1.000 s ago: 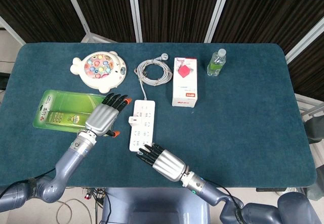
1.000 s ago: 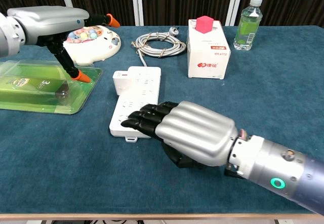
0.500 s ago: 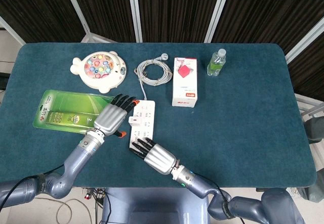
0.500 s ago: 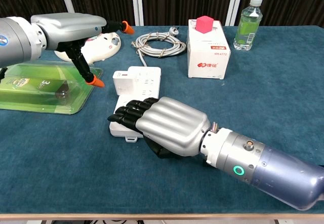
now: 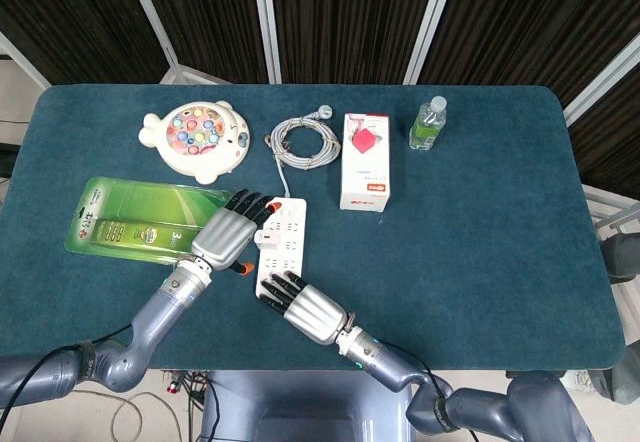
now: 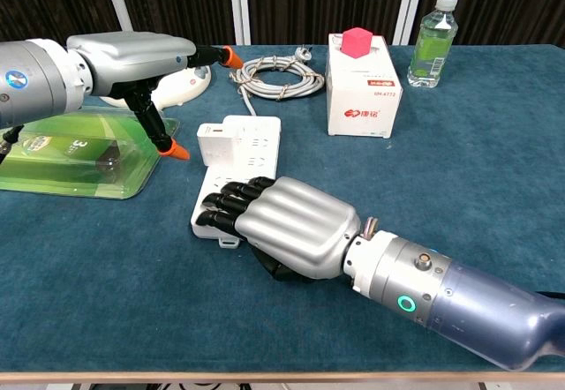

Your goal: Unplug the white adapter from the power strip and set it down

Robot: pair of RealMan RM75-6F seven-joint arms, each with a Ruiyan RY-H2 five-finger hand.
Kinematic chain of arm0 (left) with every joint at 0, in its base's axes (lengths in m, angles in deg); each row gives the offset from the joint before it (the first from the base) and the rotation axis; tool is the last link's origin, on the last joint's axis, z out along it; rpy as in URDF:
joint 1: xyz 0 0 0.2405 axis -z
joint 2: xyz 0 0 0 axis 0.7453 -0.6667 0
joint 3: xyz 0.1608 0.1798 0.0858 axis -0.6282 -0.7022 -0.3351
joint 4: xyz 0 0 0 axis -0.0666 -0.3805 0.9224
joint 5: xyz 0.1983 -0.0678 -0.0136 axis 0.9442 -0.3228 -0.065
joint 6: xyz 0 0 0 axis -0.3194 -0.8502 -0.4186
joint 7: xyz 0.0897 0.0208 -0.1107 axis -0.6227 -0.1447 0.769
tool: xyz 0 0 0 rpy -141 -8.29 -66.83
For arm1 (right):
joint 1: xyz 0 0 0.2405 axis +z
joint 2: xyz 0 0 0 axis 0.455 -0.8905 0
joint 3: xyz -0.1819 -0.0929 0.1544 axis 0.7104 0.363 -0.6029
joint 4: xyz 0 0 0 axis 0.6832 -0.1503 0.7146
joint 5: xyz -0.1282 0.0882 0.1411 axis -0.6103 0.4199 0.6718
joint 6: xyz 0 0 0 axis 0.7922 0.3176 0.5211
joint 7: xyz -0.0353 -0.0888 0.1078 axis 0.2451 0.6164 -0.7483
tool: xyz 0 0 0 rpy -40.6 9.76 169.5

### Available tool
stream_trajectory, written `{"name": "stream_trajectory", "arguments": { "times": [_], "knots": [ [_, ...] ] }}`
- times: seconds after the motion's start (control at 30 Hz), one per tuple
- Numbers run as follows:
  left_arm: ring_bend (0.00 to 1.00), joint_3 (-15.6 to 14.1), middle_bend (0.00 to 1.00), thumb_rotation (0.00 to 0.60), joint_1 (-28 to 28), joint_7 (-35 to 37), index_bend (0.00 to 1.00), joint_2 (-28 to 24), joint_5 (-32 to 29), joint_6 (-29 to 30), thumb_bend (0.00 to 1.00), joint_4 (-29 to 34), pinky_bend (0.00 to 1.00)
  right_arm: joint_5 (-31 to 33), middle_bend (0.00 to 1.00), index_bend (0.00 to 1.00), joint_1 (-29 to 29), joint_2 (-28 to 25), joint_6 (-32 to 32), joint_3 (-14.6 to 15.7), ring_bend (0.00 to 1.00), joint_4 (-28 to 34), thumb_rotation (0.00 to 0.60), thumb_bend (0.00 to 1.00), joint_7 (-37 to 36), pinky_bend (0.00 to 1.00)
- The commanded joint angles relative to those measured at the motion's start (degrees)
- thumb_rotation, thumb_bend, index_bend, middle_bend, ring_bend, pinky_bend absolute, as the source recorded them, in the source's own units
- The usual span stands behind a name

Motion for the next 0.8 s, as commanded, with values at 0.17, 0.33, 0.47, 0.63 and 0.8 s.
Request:
{"name": "stream_trajectory", "arguments": {
  "times": [0.17, 0.33, 0.47, 0.63, 0.8],
  "knots": [
    [0.00, -0.5, 0.08, 0.600, 0.5, -0.2, 0.06, 0.2, -0.3, 0.2, 0.02, 0.2, 0.00, 0.3, 0.21, 0.22, -0.2, -0.2, -0.5, 1.1, 0.18, 0.9, 0.600, 1.00, -0.2, 0.19],
    [0.00, -0.4, 0.13, 0.600, 1.5, -0.8, 0.11, 1.4, -1.3, 0.2, 0.03, -0.9, 0.00, 0.6, 0.21, 0.22, -0.2, -0.3, -0.4, 1.7, 0.19, 1.4, 0.600, 1.00, 0.1, 0.19],
    [0.00, -0.4, 0.15, 0.600, 2.6, -1.7, 0.13, 2.7, -2.1, 0.0, 0.04, -2.1, 0.00, 0.9, 0.21, 0.22, -0.2, -0.4, -0.5, 2.0, 0.19, 1.6, 0.600, 1.00, 0.1, 0.19],
    [0.00, -0.5, 0.18, 0.600, 4.1, -3.0, 0.16, 4.4, -3.6, -0.7, 0.05, -3.6, 0.00, 1.3, 0.21, 0.22, -0.2, -0.2, -0.5, 2.3, 0.19, 1.5, 0.600, 1.00, 0.1, 0.19],
    [0.02, -0.7, 0.25, 0.600, 5.0, -3.9, 0.22, 5.8, -5.0, -0.8, 0.08, -4.5, 0.01, 1.5, 0.21, 0.22, 0.0, -0.2, -0.7, 2.4, 0.19, 1.3, 0.600, 1.00, 0.0, 0.19]
  ]
}}
